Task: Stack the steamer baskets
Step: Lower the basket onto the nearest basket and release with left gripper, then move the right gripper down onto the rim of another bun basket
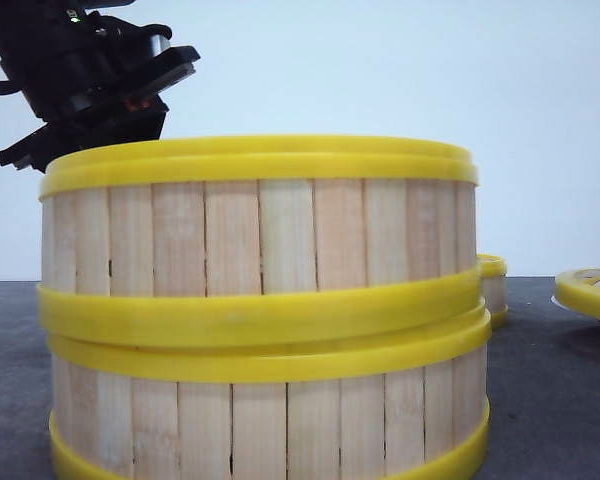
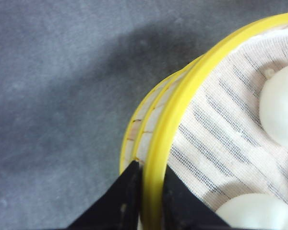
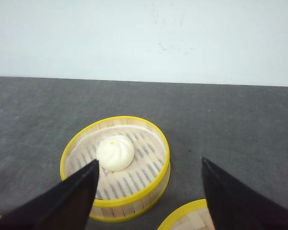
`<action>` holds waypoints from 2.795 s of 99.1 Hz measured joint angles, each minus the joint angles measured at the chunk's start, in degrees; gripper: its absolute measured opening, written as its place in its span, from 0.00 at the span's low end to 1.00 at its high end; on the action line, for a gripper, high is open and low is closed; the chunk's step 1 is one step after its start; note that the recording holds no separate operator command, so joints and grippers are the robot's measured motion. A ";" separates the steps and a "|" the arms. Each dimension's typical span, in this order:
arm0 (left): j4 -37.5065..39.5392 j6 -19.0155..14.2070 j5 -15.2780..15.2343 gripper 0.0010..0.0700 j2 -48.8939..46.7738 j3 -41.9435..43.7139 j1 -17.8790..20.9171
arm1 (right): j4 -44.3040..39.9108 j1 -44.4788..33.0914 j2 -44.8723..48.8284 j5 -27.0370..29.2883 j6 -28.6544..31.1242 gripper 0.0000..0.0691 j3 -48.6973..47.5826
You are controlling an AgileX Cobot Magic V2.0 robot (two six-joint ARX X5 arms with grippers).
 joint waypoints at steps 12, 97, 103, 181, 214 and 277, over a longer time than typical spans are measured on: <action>0.39 0.00 0.04 0.03 0.00 0.00 -0.13 | 0.00 0.00 0.00 0.02 0.02 0.60 0.00; 0.57 -2.19 0.31 0.41 -0.02 0.00 -0.37 | -0.13 0.00 0.00 0.00 0.02 0.60 0.00; 0.59 -2.32 0.04 0.42 -0.02 0.00 -0.37 | -0.46 0.00 0.00 0.00 0.02 0.60 0.00; 8.98 -2.32 -11.63 0.42 -28.92 -0.07 1.55 | -0.04 0.00 22.67 -4.83 3.67 0.60 6.19; 9.11 -5.73 -11.76 0.42 -45.29 -19.15 1.55 | 0.02 -0.46 44.65 -2.29 5.25 0.60 16.79; -2.69 -8.20 -11.96 0.42 -65.22 -20.96 1.55 | 6.38 -2.27 60.67 -1.51 11.06 0.45 19.54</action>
